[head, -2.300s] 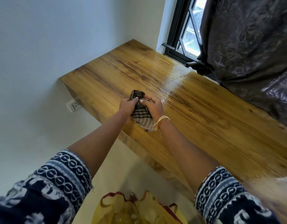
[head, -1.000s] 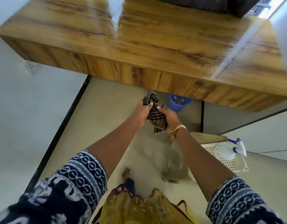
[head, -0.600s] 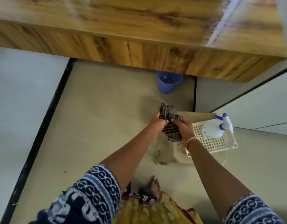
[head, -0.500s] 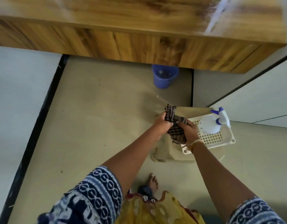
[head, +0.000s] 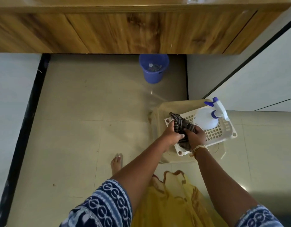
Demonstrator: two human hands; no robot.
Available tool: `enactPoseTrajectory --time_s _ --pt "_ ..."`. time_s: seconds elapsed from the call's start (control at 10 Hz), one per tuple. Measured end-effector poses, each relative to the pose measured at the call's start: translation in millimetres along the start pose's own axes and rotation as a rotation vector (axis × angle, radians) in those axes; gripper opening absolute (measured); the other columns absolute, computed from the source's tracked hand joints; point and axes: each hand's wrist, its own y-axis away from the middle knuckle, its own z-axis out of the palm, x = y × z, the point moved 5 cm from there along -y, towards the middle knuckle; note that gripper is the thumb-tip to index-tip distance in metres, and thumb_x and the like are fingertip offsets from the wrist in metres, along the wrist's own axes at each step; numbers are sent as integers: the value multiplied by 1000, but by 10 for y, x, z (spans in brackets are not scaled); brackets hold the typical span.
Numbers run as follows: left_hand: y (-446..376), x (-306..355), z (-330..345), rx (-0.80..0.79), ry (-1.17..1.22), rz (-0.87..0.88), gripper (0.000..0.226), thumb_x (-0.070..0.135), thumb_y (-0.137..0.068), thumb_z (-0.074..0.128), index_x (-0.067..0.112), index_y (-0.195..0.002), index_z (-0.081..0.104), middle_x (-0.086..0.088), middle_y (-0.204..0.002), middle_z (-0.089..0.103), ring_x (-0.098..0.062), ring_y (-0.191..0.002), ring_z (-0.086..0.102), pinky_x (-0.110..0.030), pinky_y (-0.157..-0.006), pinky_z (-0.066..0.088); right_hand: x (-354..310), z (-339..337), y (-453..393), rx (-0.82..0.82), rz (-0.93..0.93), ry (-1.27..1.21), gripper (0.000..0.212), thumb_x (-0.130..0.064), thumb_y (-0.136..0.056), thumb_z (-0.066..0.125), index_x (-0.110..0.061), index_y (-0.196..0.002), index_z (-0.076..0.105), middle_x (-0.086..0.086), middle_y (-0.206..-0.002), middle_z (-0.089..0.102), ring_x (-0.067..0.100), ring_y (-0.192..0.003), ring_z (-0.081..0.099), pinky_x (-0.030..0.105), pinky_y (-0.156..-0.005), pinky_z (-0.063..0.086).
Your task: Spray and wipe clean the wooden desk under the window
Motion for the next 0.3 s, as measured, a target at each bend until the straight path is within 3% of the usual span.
enactPoseTrajectory --time_s 0.1,0.2,0.3 --pt "-25 -71 2 6 -33 -17 91 10 -89 64 24 -156 4 -6 -158 27 -23 -142 33 -35 -114 33 -10 39 -71 -36 -13 105 28 -8 -90 63 -6 -118 65 14 -104 68 26 -96 61 29 -84 44" --pt "35 -64 -24 -6 -78 1 94 7 -90 63 26 -156 -2 -6 -160 22 -24 -144 29 -36 -113 32 -1 44 -104 -73 14 143 41 -9 -92 61 -8 -133 56 15 -127 62 30 -115 56 34 -98 44" --pt "155 -4 -151 5 -113 73 91 3 -91 60 24 -155 -1 -7 -160 19 -24 -144 27 -27 -107 33 -55 -8 -101 -84 43 246 54 -12 -93 60 -14 -144 44 13 -146 47 33 -133 44 39 -112 34"
